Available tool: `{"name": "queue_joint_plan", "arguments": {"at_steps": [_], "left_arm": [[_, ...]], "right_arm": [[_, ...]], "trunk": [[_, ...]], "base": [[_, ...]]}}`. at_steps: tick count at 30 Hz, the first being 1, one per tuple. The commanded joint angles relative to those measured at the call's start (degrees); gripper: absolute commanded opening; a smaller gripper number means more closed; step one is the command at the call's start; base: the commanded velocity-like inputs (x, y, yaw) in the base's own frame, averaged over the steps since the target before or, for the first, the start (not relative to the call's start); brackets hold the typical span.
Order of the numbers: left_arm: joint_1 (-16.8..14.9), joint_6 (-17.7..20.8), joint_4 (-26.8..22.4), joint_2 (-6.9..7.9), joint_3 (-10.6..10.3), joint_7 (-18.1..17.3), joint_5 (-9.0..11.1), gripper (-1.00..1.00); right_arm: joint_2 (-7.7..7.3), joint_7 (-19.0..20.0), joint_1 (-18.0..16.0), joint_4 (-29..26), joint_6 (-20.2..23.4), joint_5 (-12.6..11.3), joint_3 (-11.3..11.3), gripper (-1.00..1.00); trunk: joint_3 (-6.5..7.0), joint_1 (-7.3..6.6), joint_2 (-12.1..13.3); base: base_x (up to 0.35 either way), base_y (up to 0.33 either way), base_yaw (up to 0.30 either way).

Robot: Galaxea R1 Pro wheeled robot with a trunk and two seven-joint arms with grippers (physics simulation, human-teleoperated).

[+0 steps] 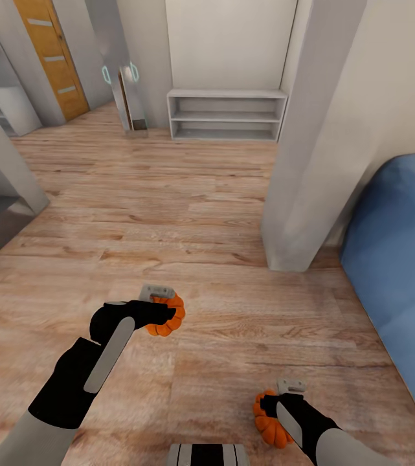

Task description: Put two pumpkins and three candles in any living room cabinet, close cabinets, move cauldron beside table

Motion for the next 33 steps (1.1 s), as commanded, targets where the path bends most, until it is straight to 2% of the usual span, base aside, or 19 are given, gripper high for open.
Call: {"name": "queue_joint_plan", "arguments": {"at_steps": [1,3,12,16,30,33], "left_arm": [[-0.05,0.11,-0.07,0.05,-0.12,0.62,0.52,-1.0],[-0.05,0.11,-0.08,0.05,-0.12,0.62,0.53,-1.0],[-0.05,0.11,-0.05,0.05,-0.12,0.62,0.56,-1.0],[-0.05,0.11,-0.05,0.05,-0.12,0.62,0.56,-1.0],[-0.05,0.11,-0.04,0.05,-0.12,0.62,0.56,-1.0],[-0.05,0.11,-0.04,0.05,-0.12,0.62,0.56,-1.0]], "right_arm": [[0.0,-0.41,-0.01,-0.12,0.3,-0.52,0.5,1.0],[0.03,-0.41,-0.01,-0.12,0.3,-0.52,0.52,1.0],[0.12,-0.41,-0.01,-0.05,0.35,-0.53,0.61,1.0],[0.12,-0.4,-0.01,-0.03,0.37,-0.53,0.65,1.0],[0.14,-0.34,-0.01,0.05,0.42,-0.53,0.71,1.0],[0.14,-0.33,-0.01,0.06,0.43,-0.53,0.71,1.0]], "trunk": [[-0.27,0.01,-0.04],[-0.71,0.06,-0.06],[-0.71,0.06,-0.06],[-1.6,0.16,-0.12],[-1.6,0.16,-0.12],[-2.26,0.24,-0.16]], "base": [[0.0,0.0,0.0],[0.0,0.0,0.0],[0.0,0.0,0.0],[0.0,0.0,0.0],[0.0,0.0,0.0],[0.0,0.0,0.0]]}}
